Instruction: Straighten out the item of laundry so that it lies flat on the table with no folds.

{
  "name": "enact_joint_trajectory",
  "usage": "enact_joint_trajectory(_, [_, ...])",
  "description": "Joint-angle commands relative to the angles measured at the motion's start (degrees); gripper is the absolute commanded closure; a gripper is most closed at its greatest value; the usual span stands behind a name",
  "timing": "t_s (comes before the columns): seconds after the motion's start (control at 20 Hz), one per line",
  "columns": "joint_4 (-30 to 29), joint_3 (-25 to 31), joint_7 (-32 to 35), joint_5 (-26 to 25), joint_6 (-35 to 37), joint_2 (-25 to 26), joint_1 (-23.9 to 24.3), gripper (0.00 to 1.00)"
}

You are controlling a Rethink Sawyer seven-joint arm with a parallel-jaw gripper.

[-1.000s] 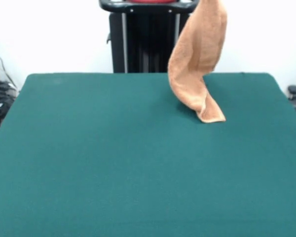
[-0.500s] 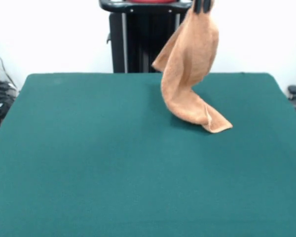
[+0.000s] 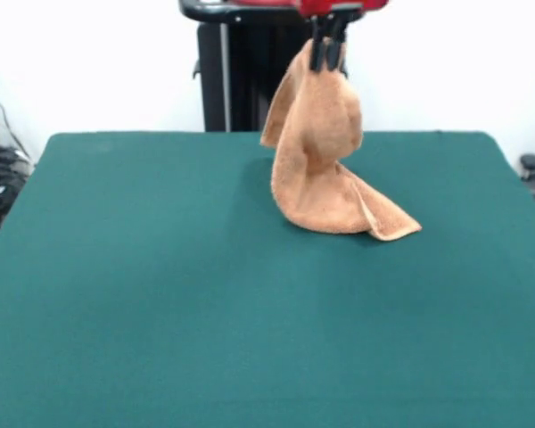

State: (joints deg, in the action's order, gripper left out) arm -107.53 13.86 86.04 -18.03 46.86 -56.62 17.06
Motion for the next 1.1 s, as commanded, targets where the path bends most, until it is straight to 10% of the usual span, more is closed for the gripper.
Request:
enact_joint_trajectory(0.05, [2.5,14.0,-24.3,-7.8,-3.4,2.7,3.8,1.00])
enact_joint_trajectory(0.45, [0.6,20.0,-32.7,-18.2,-5.6,1.8,10.3,1.00])
enact_joint_trajectory(1.1, [-8.7,31.6,-54.6,-15.5,6.1,-6.4,27.4,1.00])
